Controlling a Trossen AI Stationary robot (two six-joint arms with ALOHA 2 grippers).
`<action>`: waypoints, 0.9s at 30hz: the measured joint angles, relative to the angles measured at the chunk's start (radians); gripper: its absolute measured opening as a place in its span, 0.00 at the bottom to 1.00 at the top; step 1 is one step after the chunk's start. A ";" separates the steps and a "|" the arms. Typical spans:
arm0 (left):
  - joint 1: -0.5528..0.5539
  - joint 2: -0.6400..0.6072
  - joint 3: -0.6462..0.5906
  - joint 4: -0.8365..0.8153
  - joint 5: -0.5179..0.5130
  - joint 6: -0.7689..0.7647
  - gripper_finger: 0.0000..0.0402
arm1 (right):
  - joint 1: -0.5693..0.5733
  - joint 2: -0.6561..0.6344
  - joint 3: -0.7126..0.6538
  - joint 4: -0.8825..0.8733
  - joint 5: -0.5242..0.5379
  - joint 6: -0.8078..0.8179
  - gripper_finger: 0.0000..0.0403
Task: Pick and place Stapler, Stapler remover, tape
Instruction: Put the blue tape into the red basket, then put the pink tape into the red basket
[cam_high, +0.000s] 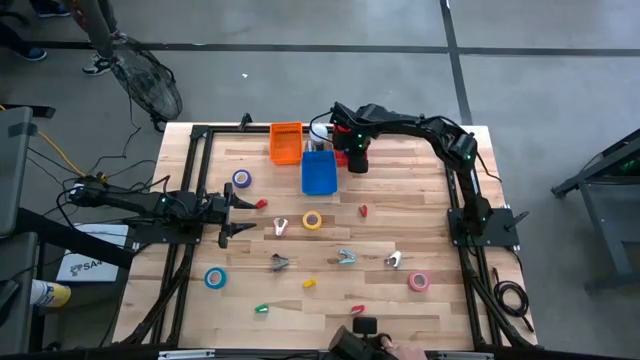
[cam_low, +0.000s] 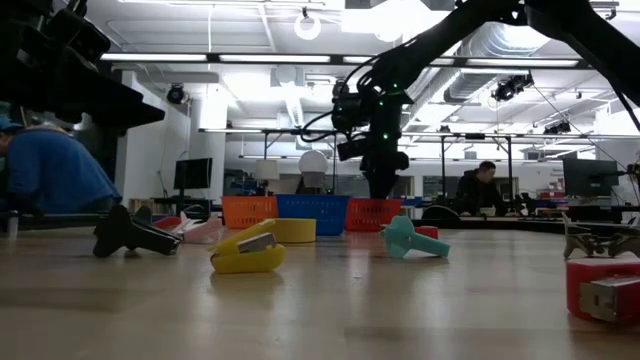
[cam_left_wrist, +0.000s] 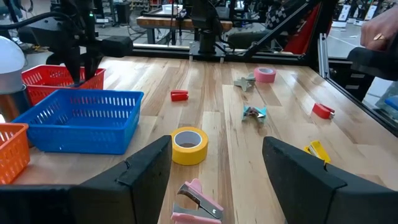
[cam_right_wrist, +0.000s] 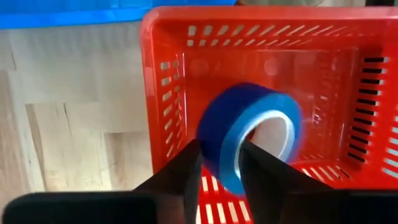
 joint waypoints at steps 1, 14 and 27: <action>0.000 0.000 0.000 0.000 0.000 0.000 0.61 | 0.000 0.000 0.000 0.000 0.000 -0.001 0.27; 0.000 0.000 0.000 0.000 0.000 0.000 0.61 | 0.000 0.000 0.138 -0.096 0.045 0.001 0.32; 0.000 0.000 0.000 0.000 0.000 0.000 0.61 | -0.002 -0.003 0.293 -0.409 -0.006 0.075 0.33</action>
